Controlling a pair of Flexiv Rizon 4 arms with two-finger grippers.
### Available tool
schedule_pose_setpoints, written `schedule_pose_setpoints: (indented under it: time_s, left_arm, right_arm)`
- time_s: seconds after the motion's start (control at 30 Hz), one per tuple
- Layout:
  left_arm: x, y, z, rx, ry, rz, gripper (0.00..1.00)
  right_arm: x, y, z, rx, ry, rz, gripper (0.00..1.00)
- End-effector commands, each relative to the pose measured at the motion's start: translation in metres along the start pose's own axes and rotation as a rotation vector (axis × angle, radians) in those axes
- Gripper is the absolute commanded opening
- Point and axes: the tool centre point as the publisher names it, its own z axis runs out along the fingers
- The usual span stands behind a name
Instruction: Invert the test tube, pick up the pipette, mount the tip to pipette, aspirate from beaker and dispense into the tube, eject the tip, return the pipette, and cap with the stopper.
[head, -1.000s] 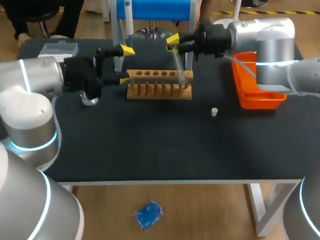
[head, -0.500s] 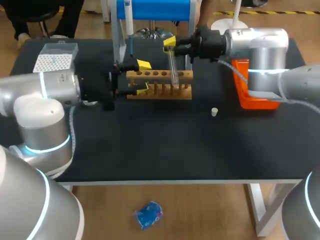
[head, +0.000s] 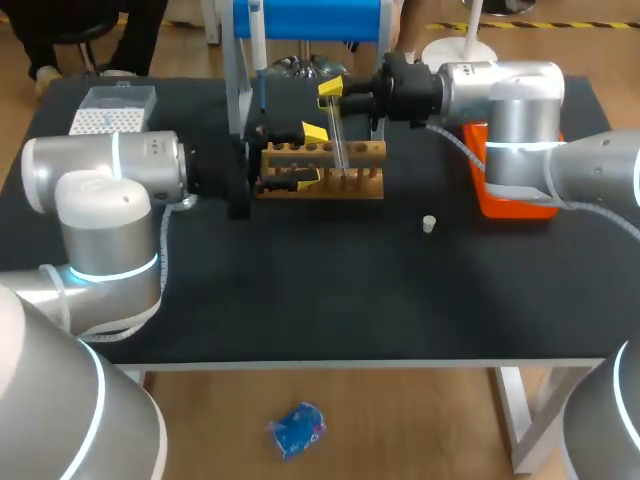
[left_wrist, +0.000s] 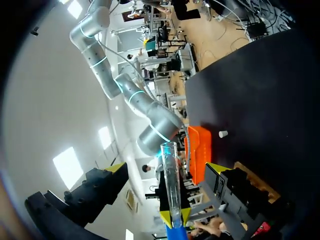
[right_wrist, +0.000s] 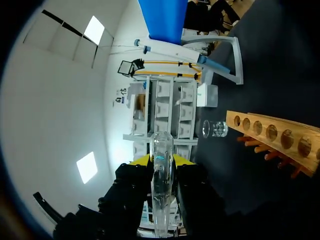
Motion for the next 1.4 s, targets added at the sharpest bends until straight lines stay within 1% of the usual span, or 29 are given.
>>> schedule_pose_setpoints:
  time_s: [0.03,0.27,0.67,0.77,0.8,0.83,0.9,0.93,1.0,1.03,1.07,1.1,1.3,1.4]
  left_arm:
    - [0.005,0.007,0.017,0.009,-0.005,0.0,1.0]
    - [0.008,0.007,0.027,0.027,-0.006,-0.016,1.0]
    - [0.012,0.013,0.037,0.009,-0.019,-0.032,1.0]
    - [0.012,0.015,0.037,0.001,-0.02,-0.032,0.95]
    - [0.013,0.015,0.037,-0.001,-0.02,-0.031,0.92]
    - [0.013,0.016,0.037,-0.002,-0.021,-0.032,0.88]
    - [0.014,0.016,0.038,-0.005,-0.021,-0.033,0.75]
    - [0.014,0.016,0.038,-0.005,-0.022,-0.033,0.73]
    - [0.014,0.017,0.038,-0.007,-0.022,-0.033,0.61]
    - [0.015,0.017,0.038,-0.008,-0.022,-0.033,0.6]
    - [0.015,0.018,0.038,-0.009,-0.021,-0.033,0.64]
    - [0.016,0.018,0.038,-0.009,-0.02,-0.032,0.66]
    - [0.018,0.019,0.038,-0.012,-0.015,-0.035,0.63]
    - [0.018,0.02,0.038,-0.014,-0.015,-0.037,0.56]
  right_arm:
    - [-0.002,0.006,0.003,0.016,0.002,-0.007,0.0]
    - [-0.003,0.006,0.005,0.024,-0.006,-0.016,0.0]
    - [-0.003,0.004,0.012,0.046,-0.01,-0.026,0.0]
    - [-0.003,0.002,0.011,0.05,-0.022,-0.032,0.0]
    - [-0.003,0.001,0.011,0.051,-0.022,-0.032,0.0]
    - [-0.003,0.001,0.011,0.052,-0.023,-0.032,0.0]
    - [-0.003,0.0,0.011,0.053,-0.023,-0.031,0.0]
    - [-0.004,0.0,0.011,0.052,-0.023,-0.031,0.0]
    - [-0.005,-0.001,0.01,0.05,-0.023,-0.03,0.0]
    - [-0.005,-0.002,0.009,0.049,-0.023,-0.029,0.0]
    - [-0.005,-0.003,0.009,0.049,-0.023,-0.028,0.0]
    - [-0.006,-0.004,0.009,0.049,-0.023,-0.027,0.0]
    - [-0.006,-0.006,0.01,0.049,-0.021,-0.025,0.0]
    - [-0.007,-0.007,0.01,0.051,-0.021,-0.024,0.0]
